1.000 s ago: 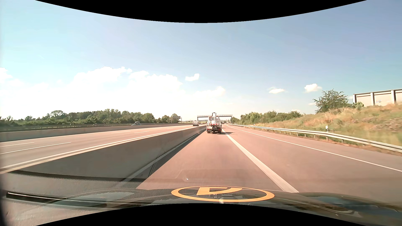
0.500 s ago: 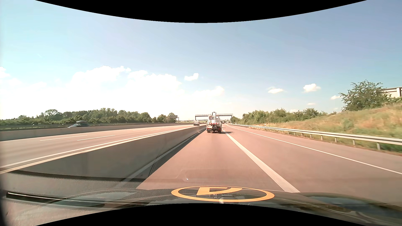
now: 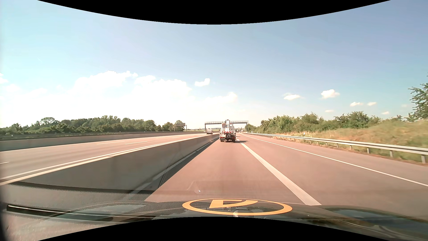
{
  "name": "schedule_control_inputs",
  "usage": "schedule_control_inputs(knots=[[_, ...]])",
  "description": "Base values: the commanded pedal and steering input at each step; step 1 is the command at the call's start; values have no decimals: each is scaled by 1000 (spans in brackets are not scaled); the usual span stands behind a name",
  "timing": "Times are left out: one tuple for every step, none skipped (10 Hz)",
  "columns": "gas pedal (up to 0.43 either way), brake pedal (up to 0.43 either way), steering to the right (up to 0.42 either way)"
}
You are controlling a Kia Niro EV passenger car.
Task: Follow the waypoints while adhering to traffic rules and regulations
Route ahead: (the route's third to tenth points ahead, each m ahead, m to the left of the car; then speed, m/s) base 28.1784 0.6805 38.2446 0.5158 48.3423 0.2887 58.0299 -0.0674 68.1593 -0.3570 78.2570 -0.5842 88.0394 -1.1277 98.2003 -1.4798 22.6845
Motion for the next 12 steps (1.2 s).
schedule_control_inputs(knots=[[280, 0, 2], [280, 0, 2], [280, 0, 2], [280, 0, 2], [280, 0, 2], [280, 0, 2], [280, 0, 2], [280, 0, 2], [280, 0, 2], [280, 0, 2], [280, 0, 2], [280, 0, 2]])
